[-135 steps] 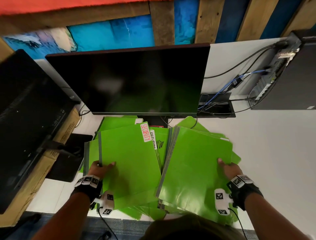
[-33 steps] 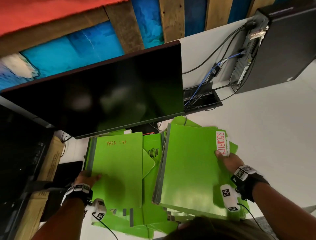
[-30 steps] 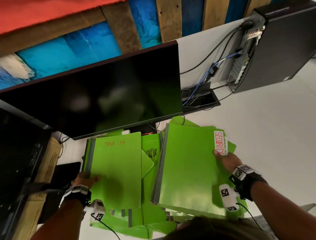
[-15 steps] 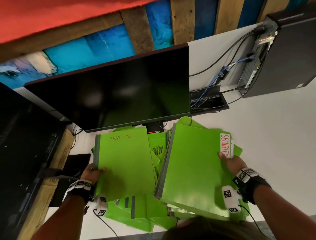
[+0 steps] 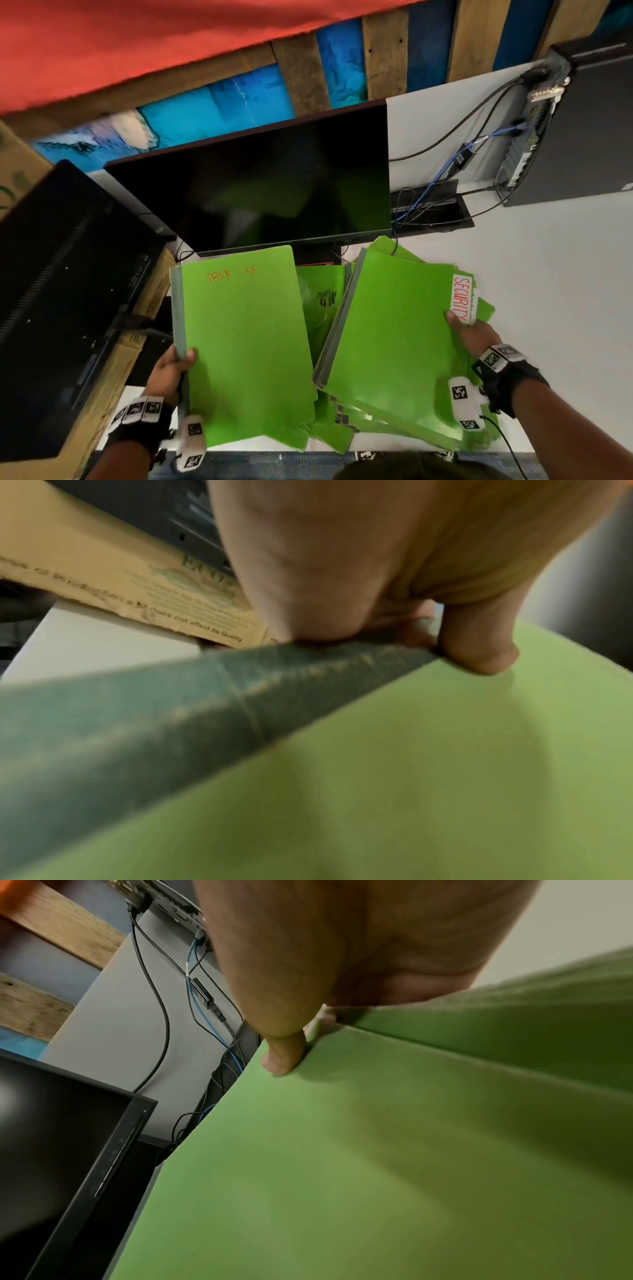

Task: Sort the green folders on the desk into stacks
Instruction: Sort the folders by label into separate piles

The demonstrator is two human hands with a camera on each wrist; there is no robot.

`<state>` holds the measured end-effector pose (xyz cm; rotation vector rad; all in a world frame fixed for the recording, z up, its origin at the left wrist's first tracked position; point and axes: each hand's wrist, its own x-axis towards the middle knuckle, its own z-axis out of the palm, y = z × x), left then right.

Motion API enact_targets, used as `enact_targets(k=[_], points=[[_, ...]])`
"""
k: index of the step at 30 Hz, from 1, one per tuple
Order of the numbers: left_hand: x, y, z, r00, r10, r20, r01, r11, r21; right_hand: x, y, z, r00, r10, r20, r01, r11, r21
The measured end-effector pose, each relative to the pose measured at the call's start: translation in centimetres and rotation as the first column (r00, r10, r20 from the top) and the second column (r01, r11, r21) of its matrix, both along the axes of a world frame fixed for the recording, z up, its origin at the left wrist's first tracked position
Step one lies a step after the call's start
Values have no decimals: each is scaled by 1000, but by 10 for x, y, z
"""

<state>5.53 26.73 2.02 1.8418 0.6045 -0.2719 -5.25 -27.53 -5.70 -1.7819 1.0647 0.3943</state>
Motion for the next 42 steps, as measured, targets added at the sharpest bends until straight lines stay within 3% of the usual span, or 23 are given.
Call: enact_targets(k=[8,12,16,21,25,33,36,42], points=[[8,-41,47,971,-200,128,200,980,6,-2,-2,1,1000,11,5,-11,1000,9],[27,-66,85,889,-391,238,355,917,184,-2,-3,1,1000,22,21,-23,999,30],[46,-96,133,793,-507,338,393,850,352,-4,-3,3,999,29,32,-30,999,29],[48,-153,169,712,-506,487,450,861,238,-4,-3,4,998,49,35,-50,998,29],[40,-205,123,746,-524,411,537,838,94,-6,-3,5,997,65,37,-66,998,22],[6,-238,-17,782,-619,71,588,770,248,-9,-4,4,998,49,35,-50,998,26],[3,-242,-37,836,-547,-33,526,783,332,-8,-3,3,999,33,34,-34,999,36],[-3,-270,-45,859,-508,-55,492,792,361,-4,-3,1,1000,-14,5,14,999,46]])
